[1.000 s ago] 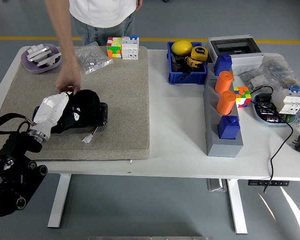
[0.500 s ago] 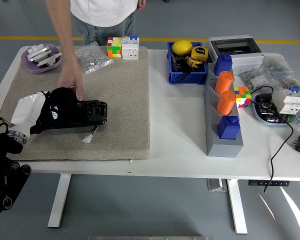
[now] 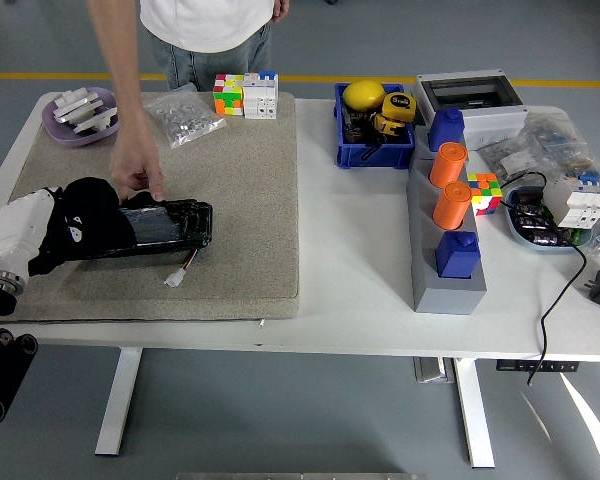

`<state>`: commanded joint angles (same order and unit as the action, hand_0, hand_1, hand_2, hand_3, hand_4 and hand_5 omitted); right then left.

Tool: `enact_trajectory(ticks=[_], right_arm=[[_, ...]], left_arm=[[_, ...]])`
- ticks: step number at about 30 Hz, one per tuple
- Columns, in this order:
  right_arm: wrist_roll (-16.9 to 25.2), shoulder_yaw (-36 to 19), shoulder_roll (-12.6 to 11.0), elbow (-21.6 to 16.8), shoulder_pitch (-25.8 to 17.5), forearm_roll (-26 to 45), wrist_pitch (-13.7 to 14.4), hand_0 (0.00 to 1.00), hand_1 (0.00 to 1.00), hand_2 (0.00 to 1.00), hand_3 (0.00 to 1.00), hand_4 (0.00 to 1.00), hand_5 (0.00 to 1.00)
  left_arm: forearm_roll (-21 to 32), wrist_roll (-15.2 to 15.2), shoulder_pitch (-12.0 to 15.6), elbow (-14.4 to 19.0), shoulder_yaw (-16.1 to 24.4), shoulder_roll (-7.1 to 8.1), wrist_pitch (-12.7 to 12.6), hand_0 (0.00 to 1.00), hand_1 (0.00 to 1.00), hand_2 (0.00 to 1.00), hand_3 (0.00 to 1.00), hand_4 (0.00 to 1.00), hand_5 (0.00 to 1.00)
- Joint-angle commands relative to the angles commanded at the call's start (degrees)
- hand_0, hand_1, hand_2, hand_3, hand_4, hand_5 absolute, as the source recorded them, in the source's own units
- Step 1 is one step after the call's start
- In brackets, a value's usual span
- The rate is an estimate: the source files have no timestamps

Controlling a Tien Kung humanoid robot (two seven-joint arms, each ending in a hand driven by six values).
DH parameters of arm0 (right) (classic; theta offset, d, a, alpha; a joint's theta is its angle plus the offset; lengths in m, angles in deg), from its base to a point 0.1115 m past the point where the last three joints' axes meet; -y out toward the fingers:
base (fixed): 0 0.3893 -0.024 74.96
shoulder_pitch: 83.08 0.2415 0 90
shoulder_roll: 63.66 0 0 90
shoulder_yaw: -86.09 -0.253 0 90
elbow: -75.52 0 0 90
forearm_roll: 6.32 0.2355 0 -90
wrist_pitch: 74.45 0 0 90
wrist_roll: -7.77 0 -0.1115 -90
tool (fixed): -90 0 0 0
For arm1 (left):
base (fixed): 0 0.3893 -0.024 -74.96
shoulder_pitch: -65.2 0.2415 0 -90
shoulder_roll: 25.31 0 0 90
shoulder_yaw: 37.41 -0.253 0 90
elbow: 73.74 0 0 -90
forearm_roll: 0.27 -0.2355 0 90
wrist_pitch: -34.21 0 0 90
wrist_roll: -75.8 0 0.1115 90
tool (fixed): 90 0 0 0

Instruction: Pick the rag up,wipe the panel,place it on the desk

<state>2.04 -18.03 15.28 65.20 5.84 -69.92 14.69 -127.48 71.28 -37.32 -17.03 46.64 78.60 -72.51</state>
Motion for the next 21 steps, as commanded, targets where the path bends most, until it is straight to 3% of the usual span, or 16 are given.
enact_trajectory(ticks=[11,21], right_arm=[[-0.36,0.27,0.11,0.0,-0.89,0.98,0.07,0.763,0.644,0.683,0.597,0.998,0.521],[0.01,0.4,0.13,0.0,-0.8,1.04,-0.07,0.765,0.644,0.683,0.598,0.998,0.522]], left_arm=[[-0.55,0.12,1.21,-0.29,3.4,0.55,-0.2,0.243,0.241,0.685,0.483,0.002,0.002],[-0.25,0.18,1.22,0.63,1.83,-0.19,-0.4,0.243,0.241,0.68,0.481,0.002,0.002]])
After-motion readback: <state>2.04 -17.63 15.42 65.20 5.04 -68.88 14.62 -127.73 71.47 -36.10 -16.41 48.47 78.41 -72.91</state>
